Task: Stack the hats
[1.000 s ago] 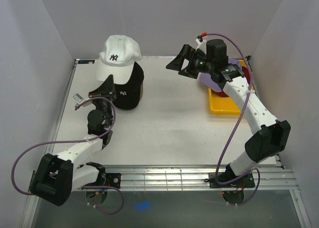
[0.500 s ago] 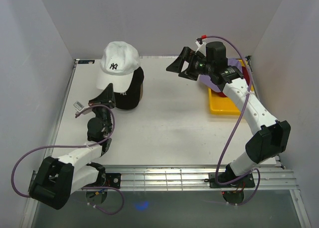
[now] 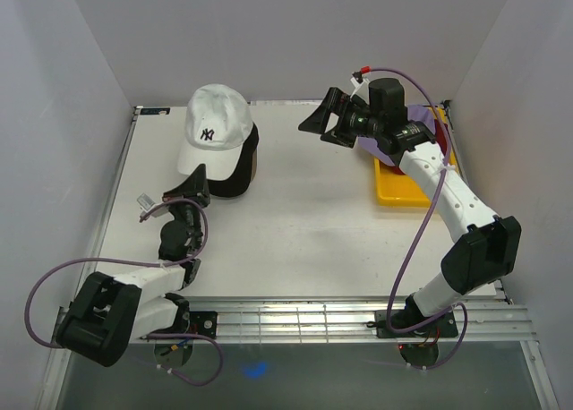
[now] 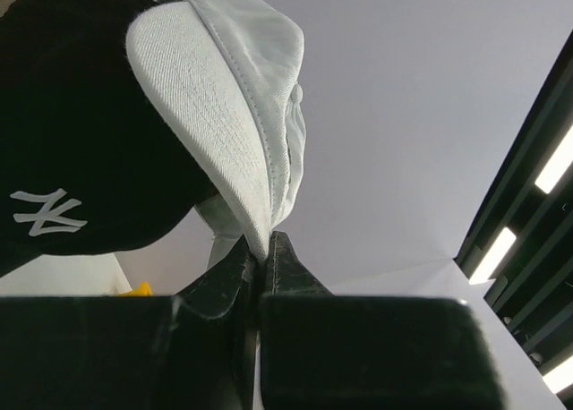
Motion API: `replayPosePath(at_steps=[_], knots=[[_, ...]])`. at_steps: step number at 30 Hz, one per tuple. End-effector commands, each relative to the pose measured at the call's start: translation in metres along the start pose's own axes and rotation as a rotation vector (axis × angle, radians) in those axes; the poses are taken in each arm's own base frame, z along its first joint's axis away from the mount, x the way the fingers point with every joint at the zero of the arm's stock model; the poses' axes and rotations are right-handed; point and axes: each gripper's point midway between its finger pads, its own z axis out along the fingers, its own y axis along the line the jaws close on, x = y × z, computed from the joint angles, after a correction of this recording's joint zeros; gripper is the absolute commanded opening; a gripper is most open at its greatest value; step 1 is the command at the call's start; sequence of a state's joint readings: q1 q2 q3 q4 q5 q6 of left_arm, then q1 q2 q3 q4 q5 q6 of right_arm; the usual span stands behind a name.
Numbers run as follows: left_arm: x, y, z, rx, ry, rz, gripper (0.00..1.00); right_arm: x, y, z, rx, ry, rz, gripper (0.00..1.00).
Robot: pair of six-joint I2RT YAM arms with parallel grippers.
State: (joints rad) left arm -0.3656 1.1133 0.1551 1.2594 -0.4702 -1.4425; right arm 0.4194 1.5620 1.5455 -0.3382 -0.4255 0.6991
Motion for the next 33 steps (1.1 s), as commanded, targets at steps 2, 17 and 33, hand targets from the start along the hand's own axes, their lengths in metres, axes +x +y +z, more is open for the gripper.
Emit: replayPosePath(at_steps=[2, 17, 33], knots=[[0.002, 0.005, -0.004, 0.003, 0.022, -0.027, 0.0, -0.008, 0.014, -0.008, -0.042, -0.044, -0.049, 1.0], [0.005, 0.059, -0.016, -0.123, 0.042, -0.014, 0.0, -0.002, 0.002, 0.001, -0.017, -0.023, -0.042, 1.0], [0.004, 0.119, -0.031, -0.351, 0.042, 0.013, 0.0, -0.006, -0.016, 0.034, 0.011, 0.028, -0.043, 1.0]])
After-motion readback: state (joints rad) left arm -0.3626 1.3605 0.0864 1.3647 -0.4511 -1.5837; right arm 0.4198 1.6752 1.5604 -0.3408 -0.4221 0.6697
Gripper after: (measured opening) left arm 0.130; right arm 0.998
